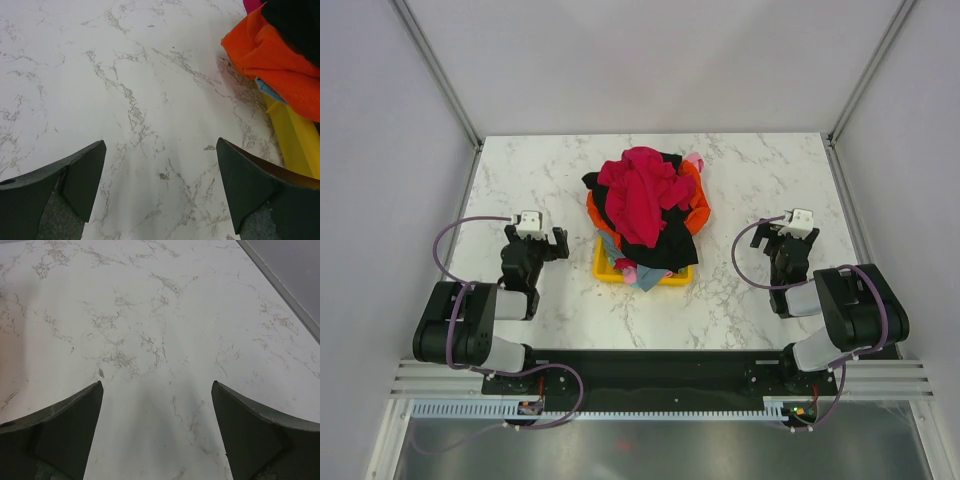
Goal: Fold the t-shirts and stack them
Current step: Grab the tshirt from the pile, then move the tshirt to the center of the board
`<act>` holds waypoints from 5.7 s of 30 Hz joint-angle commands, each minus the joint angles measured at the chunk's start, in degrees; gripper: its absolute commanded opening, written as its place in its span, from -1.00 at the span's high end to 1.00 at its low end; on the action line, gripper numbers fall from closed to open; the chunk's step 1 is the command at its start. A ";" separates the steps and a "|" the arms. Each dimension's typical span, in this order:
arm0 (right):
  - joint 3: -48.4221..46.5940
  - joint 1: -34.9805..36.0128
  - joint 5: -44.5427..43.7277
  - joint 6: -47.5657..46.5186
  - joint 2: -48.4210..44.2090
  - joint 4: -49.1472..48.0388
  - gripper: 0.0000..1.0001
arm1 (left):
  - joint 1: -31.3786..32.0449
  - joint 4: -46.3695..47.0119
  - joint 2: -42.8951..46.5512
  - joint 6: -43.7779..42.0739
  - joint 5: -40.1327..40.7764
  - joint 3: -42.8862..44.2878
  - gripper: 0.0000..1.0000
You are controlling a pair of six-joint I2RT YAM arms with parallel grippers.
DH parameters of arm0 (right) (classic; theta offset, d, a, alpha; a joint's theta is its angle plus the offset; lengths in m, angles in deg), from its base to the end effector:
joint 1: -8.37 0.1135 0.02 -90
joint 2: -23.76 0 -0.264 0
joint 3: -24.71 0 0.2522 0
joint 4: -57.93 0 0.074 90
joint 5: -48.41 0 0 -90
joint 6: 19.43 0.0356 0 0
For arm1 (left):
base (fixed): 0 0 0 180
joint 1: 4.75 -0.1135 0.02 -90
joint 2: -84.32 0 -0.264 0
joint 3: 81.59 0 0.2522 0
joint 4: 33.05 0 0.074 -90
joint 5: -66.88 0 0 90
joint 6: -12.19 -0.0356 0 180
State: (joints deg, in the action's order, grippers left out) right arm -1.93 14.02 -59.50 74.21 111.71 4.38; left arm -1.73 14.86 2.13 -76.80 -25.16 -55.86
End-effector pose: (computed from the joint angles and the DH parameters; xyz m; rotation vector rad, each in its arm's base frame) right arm 0.2384 0.0126 0.1415 0.2023 1.6897 -0.1456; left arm 0.2314 -0.0135 0.1486 0.0565 1.7197 -0.0827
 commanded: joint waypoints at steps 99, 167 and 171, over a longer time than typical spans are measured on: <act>-91.87 38.38 1.83 12.45 20.44 80.05 0.08 | 11.91 -76.52 -2.53 24.21 5.12 36.90 0.96; -46.00 11.58 2.36 19.30 -22.11 82.42 1.00 | 7.33 -93.84 -28.24 17.61 8.92 83.12 -0.61; -45.65 11.58 2.00 18.86 -22.99 82.51 1.00 | 9.01 -93.92 -36.34 18.67 4.86 89.01 -0.60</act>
State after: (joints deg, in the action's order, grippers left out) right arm -46.89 25.40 -56.88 93.84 90.29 88.88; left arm 6.78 -78.12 -30.39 -61.26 -16.09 28.31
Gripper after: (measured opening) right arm 0.012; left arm 0.802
